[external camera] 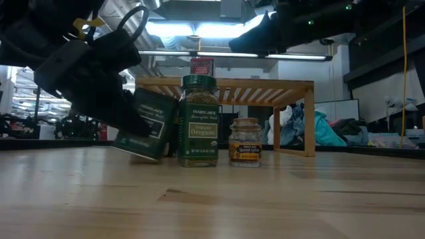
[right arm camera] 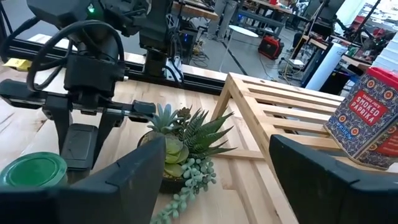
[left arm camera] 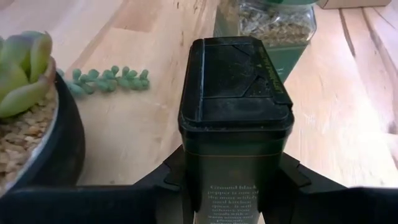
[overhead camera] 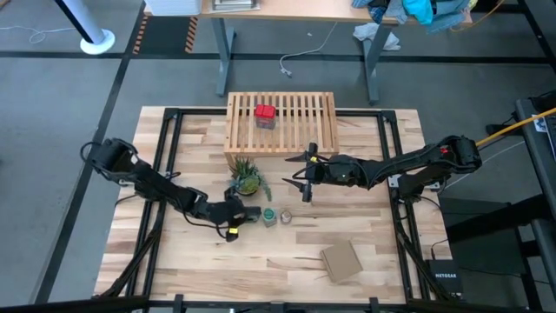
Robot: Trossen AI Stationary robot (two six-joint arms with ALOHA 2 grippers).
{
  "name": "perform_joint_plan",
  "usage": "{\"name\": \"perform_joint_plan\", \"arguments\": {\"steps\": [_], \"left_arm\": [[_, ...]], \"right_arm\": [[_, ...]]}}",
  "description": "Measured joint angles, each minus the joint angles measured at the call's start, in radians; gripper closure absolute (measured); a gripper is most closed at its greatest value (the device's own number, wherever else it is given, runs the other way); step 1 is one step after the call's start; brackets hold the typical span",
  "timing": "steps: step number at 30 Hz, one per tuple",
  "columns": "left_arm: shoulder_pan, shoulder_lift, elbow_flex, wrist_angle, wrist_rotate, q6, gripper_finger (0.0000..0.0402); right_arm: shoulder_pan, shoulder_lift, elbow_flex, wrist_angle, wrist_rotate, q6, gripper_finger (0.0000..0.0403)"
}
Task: Shelf spices
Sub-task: Remove the black seasoning can from the shelf
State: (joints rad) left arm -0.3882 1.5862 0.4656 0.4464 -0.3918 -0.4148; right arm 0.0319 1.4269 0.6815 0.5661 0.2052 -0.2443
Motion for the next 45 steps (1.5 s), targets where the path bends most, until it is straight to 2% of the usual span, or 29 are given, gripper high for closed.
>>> {"name": "perform_joint_plan", "arguments": {"steps": [7,13,17,32,40,45], "left_arm": [[-0.003,0.004,0.000,-0.011,0.007,-0.075,0.0290],[-0.014,0.012,-0.007,-0.057,0.030,-0.091,0.0204],[-0.012,0.009,-0.004,-0.046,0.022,-0.099,0.0180],[-0.012,0.001,0.013,-0.042,0.060,-0.149,0.0183],[-0.011,-0.080,0.014,-0.062,0.059,-0.123,0.0183],[-0.011,-0.164,0.014,-0.153,0.056,-0.131,0.0183]], "right_arm": [[0.000,0.000,0.000,-0.001,-0.001,-0.026,0.0111],[0.000,0.001,0.000,-0.001,-0.005,-0.026,0.0111],[0.000,0.001,0.000,-0.003,-0.007,-0.026,0.0111],[0.000,0.001,0.000,-0.007,-0.011,-0.027,0.0111],[0.000,0.001,0.000,-0.007,-0.015,-0.027,0.0111],[0.000,0.001,0.000,-0.008,-0.015,-0.027,0.0111]]}}
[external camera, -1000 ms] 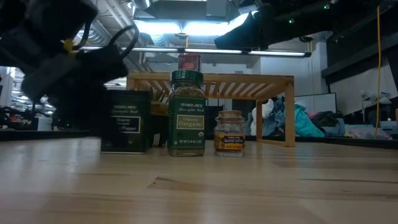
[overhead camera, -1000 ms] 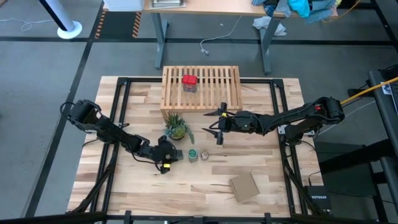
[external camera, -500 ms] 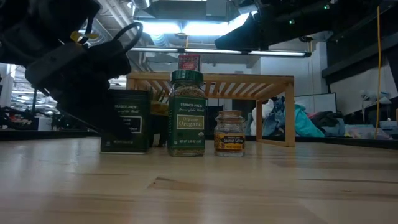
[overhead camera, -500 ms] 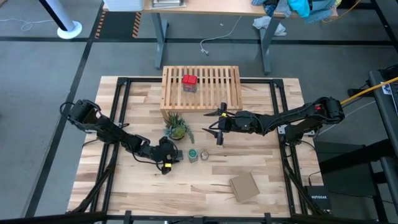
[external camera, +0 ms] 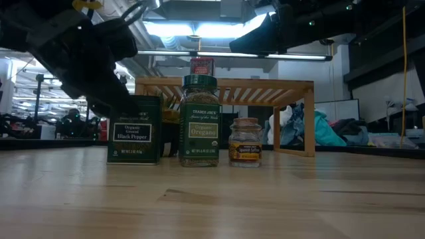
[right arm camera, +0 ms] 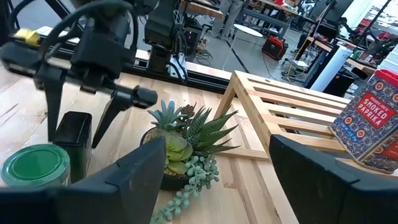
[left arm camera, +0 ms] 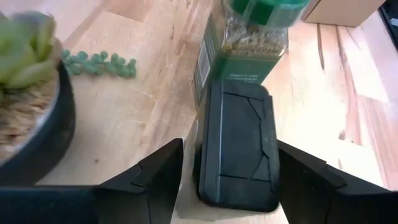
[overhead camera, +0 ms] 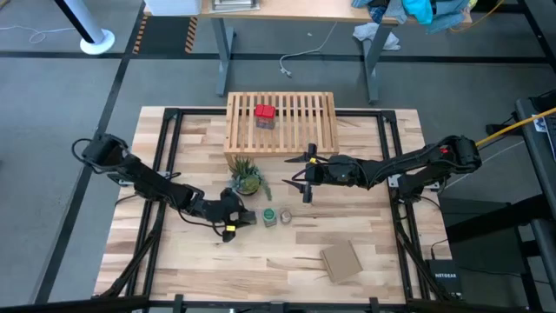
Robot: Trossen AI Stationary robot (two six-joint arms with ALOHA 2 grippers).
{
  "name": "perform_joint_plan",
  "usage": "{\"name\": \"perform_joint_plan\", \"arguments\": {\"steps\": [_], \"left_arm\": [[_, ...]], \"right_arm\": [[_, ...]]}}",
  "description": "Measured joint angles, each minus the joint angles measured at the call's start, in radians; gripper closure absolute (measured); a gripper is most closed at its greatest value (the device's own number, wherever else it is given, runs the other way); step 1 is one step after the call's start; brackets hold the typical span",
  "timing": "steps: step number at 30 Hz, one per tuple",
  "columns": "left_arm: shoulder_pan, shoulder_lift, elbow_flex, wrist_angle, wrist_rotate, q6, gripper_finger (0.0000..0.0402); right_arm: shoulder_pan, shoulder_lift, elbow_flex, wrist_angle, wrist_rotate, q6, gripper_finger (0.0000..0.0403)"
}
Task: Shelf spices
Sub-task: Remove the black seasoning can from the shelf, then remove the red seasoning can from the shelf
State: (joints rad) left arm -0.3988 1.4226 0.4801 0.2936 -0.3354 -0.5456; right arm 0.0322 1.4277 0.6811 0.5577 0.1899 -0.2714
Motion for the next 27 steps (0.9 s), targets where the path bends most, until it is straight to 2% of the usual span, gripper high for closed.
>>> {"name": "perform_joint_plan", "arguments": {"steps": [5,14,20,27], "left_arm": [[0.000,-0.090,0.000,-0.027,-0.001,0.020,0.0183],[0.040,-0.288,0.000,-0.024,-0.031,0.217,0.0183],[0.151,-0.386,0.000,-0.022,-0.041,0.436,0.0183],[0.346,-0.468,0.000,-0.021,-0.047,0.582,0.0183]], "right_arm": [[0.000,0.000,0.000,0.001,0.000,0.000,0.0111],[0.000,0.000,0.000,0.001,0.000,0.000,0.0111],[0.000,-0.015,0.000,-0.001,0.018,-0.032,0.0111],[0.000,-0.150,0.000,-0.105,0.065,-0.076,0.0111]]}}
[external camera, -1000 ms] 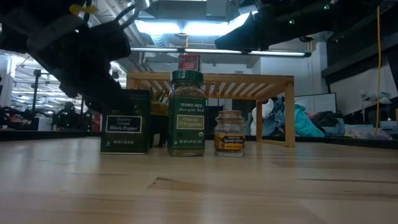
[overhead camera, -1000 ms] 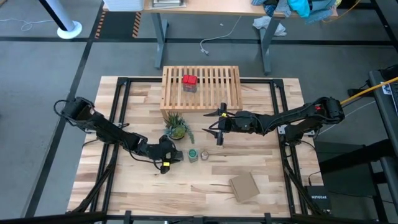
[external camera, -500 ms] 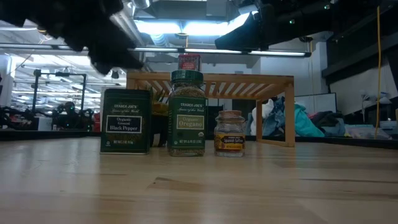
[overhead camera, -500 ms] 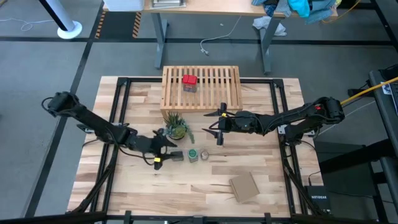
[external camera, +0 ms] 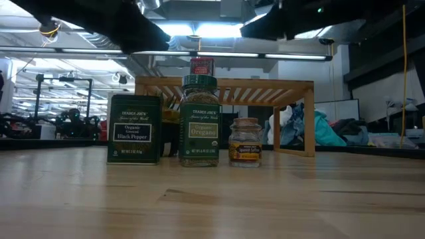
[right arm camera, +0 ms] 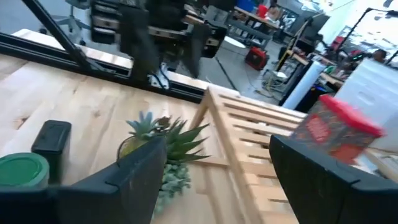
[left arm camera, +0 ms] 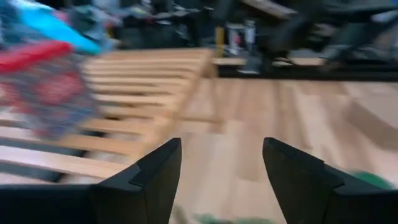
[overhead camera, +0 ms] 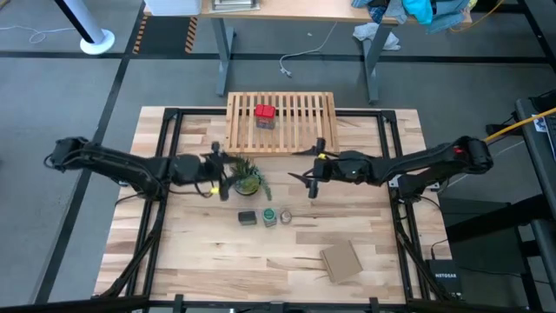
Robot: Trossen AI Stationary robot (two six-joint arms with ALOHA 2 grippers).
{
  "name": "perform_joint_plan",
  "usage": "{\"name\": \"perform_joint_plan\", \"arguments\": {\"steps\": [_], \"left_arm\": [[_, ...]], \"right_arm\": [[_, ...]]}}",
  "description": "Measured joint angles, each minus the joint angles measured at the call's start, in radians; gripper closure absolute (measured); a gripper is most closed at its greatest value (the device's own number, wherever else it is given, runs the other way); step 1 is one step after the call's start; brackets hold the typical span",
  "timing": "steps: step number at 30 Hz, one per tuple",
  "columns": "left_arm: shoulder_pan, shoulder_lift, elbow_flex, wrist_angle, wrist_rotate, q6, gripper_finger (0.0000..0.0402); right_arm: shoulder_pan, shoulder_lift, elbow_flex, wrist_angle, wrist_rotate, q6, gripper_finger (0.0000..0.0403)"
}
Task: Shelf spices
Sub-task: Remove the red seasoning can from the shelf
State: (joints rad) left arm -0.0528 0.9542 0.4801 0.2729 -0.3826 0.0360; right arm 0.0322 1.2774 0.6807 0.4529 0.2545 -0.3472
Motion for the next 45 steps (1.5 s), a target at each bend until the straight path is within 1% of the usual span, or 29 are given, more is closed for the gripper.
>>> {"name": "perform_joint_plan", "arguments": {"steps": [2,4,11,13,16,20,23,27,32,35,38,45], "left_arm": [[0.056,-0.022,0.000,0.000,0.013,0.035,0.0183],[0.113,-0.042,0.000,0.000,0.055,0.064,0.0183],[0.334,-0.082,0.000,0.003,0.285,0.103,0.0183],[0.401,-0.081,0.000,0.003,0.369,0.098,0.0183],[0.495,-0.071,0.000,0.012,0.503,0.095,0.0183],[0.597,-0.053,0.003,0.070,0.617,0.093,0.0183],[0.658,-0.024,0.030,0.077,0.700,0.095,0.0183],[0.711,0.046,0.086,0.079,0.743,0.095,0.0183],[0.751,0.186,0.172,0.076,0.797,0.144,0.0183],[0.774,0.266,0.219,0.066,0.805,0.176,0.0183],[0.802,0.318,0.258,0.050,0.814,0.206,0.0183],[0.878,0.389,0.322,0.052,0.978,0.203,0.0183]], "right_arm": [[0.000,-0.050,0.000,-0.057,0.015,-0.002,0.0111],[0.000,-0.098,0.000,-0.121,0.016,-0.002,0.0111],[0.000,-0.243,0.000,-0.308,0.013,0.002,0.0111],[0.000,-0.275,0.000,-0.352,-0.007,0.003,0.0111],[0.000,-0.308,0.000,-0.389,-0.029,0.006,0.0111],[0.000,-0.332,0.000,-0.436,-0.030,0.006,0.0111],[0.000,-0.335,0.000,-0.457,-0.029,0.009,0.0111],[0.000,-0.334,0.000,-0.477,-0.024,0.009,0.0111],[0.000,-0.334,0.000,-0.481,-0.001,0.010,0.0111],[0.000,-0.334,0.000,-0.486,-0.001,0.010,0.0111],[0.000,-0.334,0.000,-0.507,-0.001,0.026,0.0111],[0.000,-0.334,0.000,-0.536,0.007,0.054,0.0111]]}}
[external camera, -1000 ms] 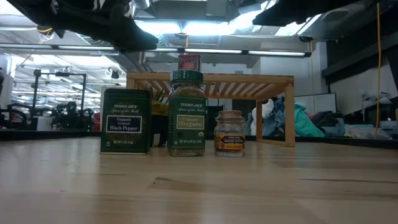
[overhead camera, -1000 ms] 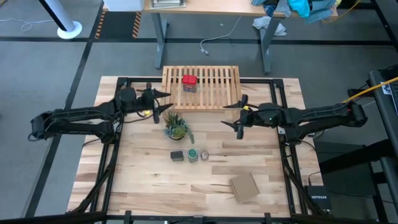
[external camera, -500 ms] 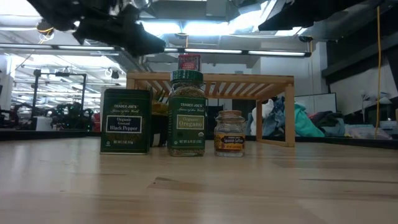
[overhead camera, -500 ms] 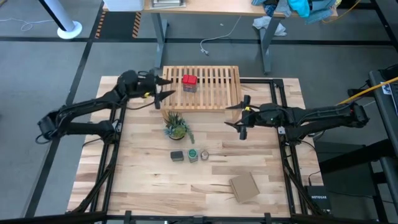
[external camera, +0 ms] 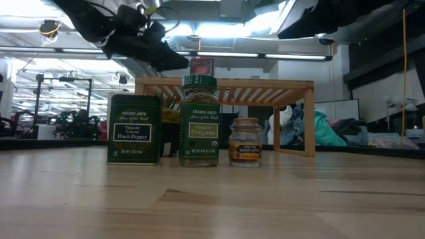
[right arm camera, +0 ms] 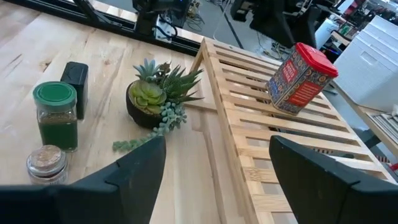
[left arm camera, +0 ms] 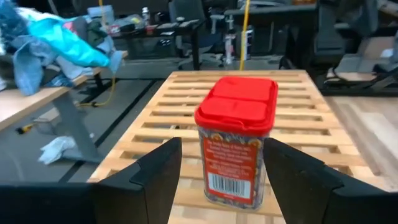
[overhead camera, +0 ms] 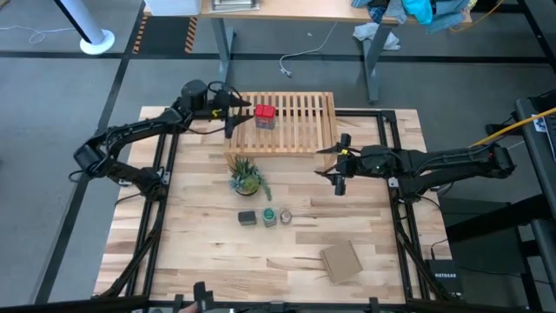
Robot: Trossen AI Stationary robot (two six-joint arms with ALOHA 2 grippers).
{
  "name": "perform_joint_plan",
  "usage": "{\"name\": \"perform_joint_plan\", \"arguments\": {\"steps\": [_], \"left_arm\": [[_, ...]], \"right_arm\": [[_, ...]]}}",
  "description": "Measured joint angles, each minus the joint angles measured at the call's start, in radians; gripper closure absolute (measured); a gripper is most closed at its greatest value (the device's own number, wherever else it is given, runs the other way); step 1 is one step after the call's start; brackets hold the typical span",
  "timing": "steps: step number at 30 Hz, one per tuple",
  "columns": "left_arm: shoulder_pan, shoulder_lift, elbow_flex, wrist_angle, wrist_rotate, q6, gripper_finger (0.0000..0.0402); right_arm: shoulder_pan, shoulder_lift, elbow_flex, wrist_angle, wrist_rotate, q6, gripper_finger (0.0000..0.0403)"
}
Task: Shelf spices
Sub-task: Remove the red seasoning can from the shelf
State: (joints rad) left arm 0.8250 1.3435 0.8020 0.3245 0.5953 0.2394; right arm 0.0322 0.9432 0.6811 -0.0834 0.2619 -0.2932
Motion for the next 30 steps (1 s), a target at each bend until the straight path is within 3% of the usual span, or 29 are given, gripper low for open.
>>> {"name": "perform_joint_plan", "arguments": {"steps": [8,30], "left_arm": [[0.035,0.042,0.019,-0.002,0.150,-0.026,0.0183],[0.031,0.047,0.019,-0.010,0.154,0.003,0.0183]], "right_arm": [[0.000,0.000,0.000,-0.002,0.000,0.000,0.0111],[0.000,0.000,0.000,0.006,0.000,0.000,0.0111]]}}
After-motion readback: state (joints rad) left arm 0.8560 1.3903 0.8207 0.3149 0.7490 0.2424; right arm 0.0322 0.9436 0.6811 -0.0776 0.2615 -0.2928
